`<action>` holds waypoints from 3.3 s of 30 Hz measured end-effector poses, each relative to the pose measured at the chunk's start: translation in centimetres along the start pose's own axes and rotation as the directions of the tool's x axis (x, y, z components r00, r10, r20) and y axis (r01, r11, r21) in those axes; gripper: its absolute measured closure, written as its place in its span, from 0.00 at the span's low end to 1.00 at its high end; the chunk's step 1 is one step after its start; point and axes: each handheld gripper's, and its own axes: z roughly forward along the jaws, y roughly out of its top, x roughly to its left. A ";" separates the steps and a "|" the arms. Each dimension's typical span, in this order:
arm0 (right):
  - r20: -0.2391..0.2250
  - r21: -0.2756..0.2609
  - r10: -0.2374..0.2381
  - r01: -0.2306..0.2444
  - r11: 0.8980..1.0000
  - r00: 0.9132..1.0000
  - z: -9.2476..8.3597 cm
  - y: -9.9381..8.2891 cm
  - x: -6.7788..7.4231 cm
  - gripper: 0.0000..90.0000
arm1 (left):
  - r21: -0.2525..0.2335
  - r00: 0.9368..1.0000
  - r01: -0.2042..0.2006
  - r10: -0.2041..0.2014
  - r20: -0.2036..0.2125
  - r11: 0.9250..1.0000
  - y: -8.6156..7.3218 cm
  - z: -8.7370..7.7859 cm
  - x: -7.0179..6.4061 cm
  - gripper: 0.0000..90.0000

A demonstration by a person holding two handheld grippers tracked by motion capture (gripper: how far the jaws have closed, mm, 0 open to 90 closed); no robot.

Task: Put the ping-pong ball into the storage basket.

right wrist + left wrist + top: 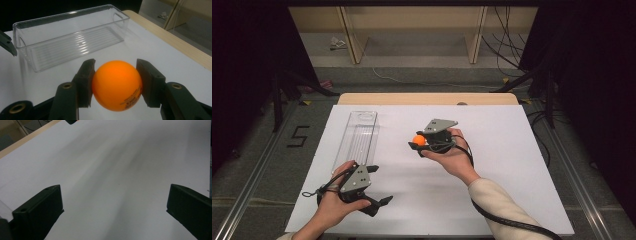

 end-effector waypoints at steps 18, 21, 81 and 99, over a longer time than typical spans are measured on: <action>-0.010 -0.003 -0.002 0.002 1.000 1.000 0.7 0.5 0.3 0.57 | -0.001 1.000 -0.001 0.001 0.001 1.000 0.0 0.0 0.0 0.00; -0.012 -0.004 -0.003 0.003 1.000 1.000 0.8 0.6 0.4 0.57 | 0.000 1.000 -0.003 0.003 0.001 1.000 0.0 0.0 0.0 0.00; -0.041 -0.014 -0.001 0.000 1.000 0.999 2.9 1.9 1.3 0.57 | 0.001 1.000 -0.003 0.003 0.004 1.000 0.0 0.0 -0.1 0.00; -0.045 -0.016 0.001 -0.002 1.000 0.999 3.6 2.5 1.4 0.57 | 0.004 1.000 -0.007 0.007 0.010 1.000 0.1 0.1 -0.2 0.00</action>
